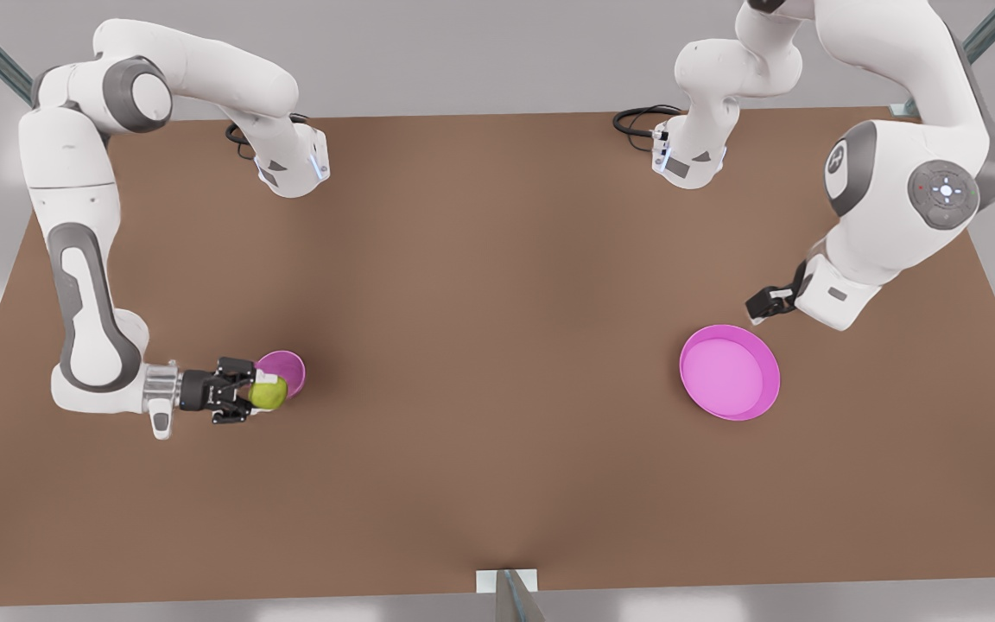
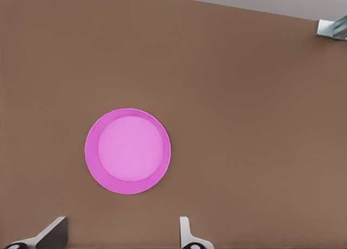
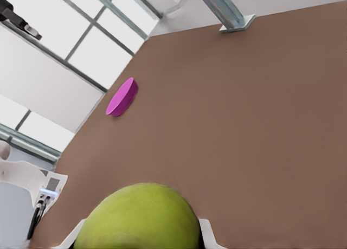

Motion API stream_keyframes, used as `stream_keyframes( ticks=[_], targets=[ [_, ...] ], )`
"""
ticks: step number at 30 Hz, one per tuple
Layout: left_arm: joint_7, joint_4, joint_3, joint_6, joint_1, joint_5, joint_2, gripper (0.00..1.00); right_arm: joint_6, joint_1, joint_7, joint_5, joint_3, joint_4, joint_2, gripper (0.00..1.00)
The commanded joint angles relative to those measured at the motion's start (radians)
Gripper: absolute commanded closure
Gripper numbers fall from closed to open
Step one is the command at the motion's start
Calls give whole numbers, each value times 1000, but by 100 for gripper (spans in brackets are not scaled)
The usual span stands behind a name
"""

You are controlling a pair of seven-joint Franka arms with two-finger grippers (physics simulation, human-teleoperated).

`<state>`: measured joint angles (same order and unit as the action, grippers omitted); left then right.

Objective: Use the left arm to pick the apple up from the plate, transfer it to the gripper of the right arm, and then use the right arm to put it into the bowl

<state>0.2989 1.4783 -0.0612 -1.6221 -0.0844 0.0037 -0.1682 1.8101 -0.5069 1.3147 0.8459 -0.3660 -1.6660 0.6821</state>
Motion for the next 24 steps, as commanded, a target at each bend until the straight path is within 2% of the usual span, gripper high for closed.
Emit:
stream_keyframes(
  ticks=[1,8,12,24],
  targets=[
    [-201,1,1,28,0,7,-1,0,-92,-5,-121,-109,-1,6,-7,33],
    [-199,-1,0,33,-2,6,-7,0,-118,-2,-132,-269,-7,5,-9,33],
    [-199,-1,0,34,-1,1,-7,0,-84,7,-258,-380,-8,6,-26,32],
    [-202,-7,1,64,2,-28,-5,0,-17,45,-313,-389,-7,11,-9,30]
  ],
)
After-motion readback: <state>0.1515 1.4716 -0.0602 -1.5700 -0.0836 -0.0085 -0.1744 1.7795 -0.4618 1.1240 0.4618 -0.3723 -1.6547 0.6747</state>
